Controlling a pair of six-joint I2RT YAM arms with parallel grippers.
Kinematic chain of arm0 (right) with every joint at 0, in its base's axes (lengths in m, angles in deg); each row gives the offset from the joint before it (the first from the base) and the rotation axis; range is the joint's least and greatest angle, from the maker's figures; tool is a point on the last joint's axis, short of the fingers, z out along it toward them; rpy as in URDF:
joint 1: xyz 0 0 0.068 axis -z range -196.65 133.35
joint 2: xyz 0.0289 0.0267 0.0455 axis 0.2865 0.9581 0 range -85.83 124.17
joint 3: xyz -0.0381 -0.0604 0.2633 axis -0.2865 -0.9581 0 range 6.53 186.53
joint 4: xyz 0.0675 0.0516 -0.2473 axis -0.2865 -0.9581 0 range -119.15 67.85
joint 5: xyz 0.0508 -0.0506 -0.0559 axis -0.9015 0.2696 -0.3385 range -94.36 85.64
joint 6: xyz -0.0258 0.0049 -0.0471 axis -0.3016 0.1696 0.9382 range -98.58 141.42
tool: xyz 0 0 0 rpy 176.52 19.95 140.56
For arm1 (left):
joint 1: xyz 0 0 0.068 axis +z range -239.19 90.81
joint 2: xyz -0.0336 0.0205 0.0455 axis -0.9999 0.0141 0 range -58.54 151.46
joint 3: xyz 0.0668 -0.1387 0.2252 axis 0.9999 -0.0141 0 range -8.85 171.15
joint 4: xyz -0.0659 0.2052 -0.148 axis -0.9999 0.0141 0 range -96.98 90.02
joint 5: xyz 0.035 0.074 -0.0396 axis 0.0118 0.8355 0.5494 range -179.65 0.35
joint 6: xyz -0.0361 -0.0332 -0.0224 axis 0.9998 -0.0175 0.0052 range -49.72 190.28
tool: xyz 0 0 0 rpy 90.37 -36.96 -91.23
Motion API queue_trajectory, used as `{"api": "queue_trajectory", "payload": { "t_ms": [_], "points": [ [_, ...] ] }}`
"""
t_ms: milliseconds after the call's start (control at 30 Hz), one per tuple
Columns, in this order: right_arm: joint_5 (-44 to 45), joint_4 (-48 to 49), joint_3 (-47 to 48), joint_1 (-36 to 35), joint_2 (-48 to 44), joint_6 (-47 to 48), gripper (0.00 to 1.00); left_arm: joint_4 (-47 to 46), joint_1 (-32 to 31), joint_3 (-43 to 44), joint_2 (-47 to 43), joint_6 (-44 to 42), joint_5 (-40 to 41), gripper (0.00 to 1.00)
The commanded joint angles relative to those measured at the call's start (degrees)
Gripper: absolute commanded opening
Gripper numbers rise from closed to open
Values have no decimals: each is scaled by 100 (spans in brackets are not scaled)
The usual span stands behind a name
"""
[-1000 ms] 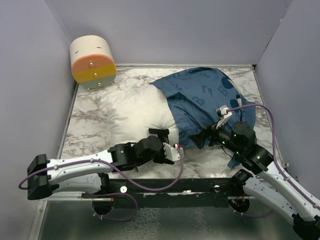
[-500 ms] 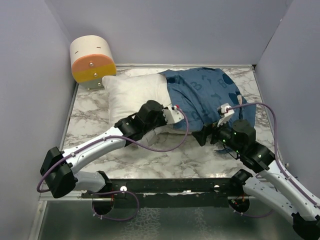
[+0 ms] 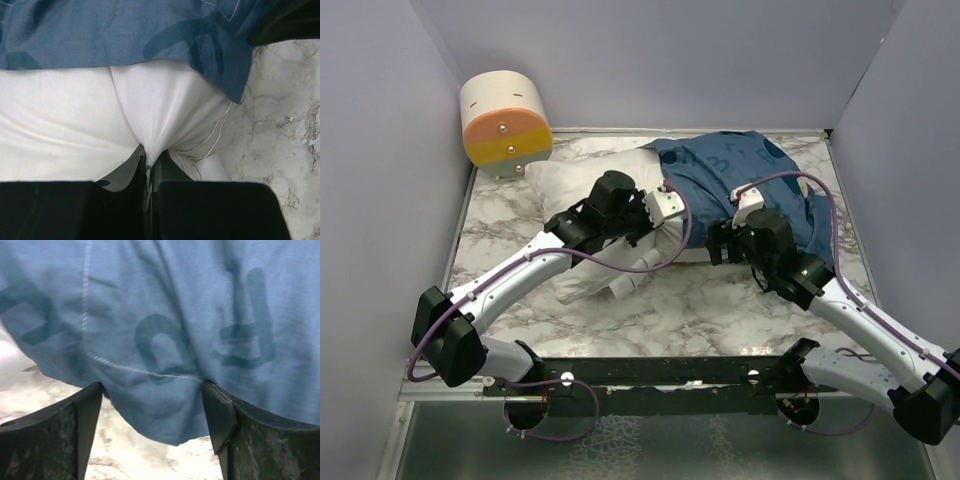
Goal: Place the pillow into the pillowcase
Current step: Stuff the pillow into the pillowcase.
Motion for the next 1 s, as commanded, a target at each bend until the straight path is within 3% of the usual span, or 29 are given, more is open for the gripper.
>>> {"api": "queue_trajectory", "payload": {
  "t_ms": [0, 100, 167, 233, 300, 400, 600, 733, 867, 967],
  "points": [
    [1288, 230, 284, 12, 267, 497, 75, -436, 110, 245, -138, 271, -863, 0],
    [1556, 268, 435, 12, 310, 631, 54, -466, 196, 220, -188, 278, -928, 0],
    [1497, 244, 544, 12, 299, 637, 32, -477, 276, 209, -205, 281, -973, 0],
    [1154, 249, 622, 12, 199, 583, 13, -503, 338, 211, -204, 295, -1049, 0],
    [449, 585, 625, 12, -13, 572, 2, -541, 391, 215, -183, 337, -1160, 0],
    [-680, 1196, 1015, 12, 98, 484, 1, -634, 456, 282, -119, 487, -1487, 0],
    [-2355, 1828, 3525, 12, 1981, 241, 1, -574, 470, 1078, 162, 850, -1907, 0],
    [-3580, 2144, 4833, 12, 2805, -438, 1, -532, 527, 1478, 135, 925, -1550, 0],
    [-3708, 2541, 4189, 10, 2569, -657, 1, -1147, 1092, 835, -86, 1554, -1287, 0],
    [-3382, 2680, 3316, 22, 2186, -621, 1, -2033, 1912, 27, -67, 2559, -1768, 0]
  ]
}}
